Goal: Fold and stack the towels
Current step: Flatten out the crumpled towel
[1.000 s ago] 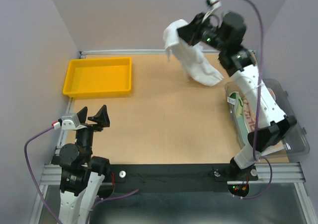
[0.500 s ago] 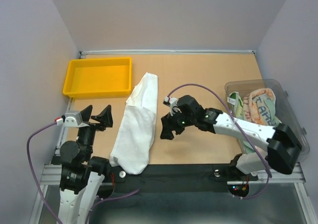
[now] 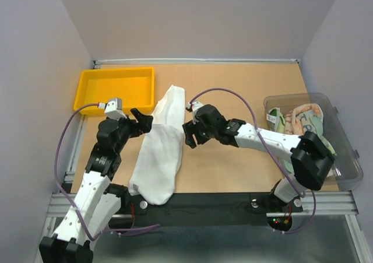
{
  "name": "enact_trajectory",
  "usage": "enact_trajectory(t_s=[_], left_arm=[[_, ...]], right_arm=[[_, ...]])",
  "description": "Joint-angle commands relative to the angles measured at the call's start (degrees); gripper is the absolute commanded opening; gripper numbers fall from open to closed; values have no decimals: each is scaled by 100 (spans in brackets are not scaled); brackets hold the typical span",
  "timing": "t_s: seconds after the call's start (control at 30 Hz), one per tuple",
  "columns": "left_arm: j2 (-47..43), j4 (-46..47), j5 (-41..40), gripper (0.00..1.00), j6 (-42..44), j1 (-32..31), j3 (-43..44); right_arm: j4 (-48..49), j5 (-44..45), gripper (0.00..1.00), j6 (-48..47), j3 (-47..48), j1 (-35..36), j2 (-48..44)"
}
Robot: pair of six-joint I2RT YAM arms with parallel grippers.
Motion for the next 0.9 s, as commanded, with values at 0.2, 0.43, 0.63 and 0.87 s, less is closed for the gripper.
enact_trajectory(t_s=[0.2, 0.43, 0.63, 0.87], left_arm=[[857, 925, -409, 95, -849, 14, -701], [1342, 1093, -391, 95, -1122, 14, -807], [1079, 979, -400, 94, -1104, 14, -842], [912, 812, -444, 94, -1026, 14, -720]], right_arm=[[1052, -1174, 72, -887, 1047, -440, 1139], [1255, -2029, 76, -1010, 1627, -555, 2150], [1325, -2828, 71, -1230, 1804, -581, 2607], [1325, -2857, 0, -1397, 1892, -835, 2485]])
